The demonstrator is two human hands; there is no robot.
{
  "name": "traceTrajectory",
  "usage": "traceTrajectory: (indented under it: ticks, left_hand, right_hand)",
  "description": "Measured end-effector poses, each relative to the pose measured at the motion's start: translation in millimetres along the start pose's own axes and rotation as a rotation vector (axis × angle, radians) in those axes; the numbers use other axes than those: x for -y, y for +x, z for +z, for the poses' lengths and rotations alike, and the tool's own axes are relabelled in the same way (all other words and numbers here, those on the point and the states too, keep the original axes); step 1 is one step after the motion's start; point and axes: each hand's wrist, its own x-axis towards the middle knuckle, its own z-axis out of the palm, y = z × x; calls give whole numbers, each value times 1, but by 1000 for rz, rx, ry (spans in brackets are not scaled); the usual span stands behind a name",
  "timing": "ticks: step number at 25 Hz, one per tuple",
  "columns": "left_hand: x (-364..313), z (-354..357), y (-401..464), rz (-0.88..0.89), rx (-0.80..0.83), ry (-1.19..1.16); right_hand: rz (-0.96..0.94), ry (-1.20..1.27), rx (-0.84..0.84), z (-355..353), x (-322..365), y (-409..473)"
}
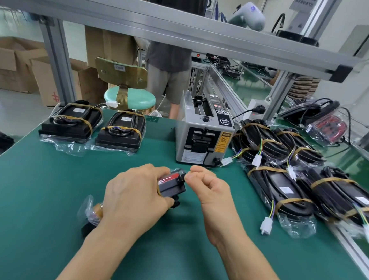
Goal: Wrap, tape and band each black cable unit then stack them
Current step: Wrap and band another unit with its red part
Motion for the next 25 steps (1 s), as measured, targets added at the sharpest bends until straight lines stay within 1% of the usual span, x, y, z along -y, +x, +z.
traceTrajectory:
  ticks: [8,14,21,25]
  left_hand:
    - [0,2,-2,0,-34,-20]
    - [-1,2,-1,-3,-44,-22]
    - [-1,1,-1,-1,-20,-11]
    - [-1,0,-2,4,-12,-6]
  right_hand:
    - [-17,-1,-107,5,-9,-4]
    - [-26,-26,-108,4,-10,-4]
    - [-105,-135,-192,8,-13,-7]
    - [-101,-66,-190,11,-14,-8]
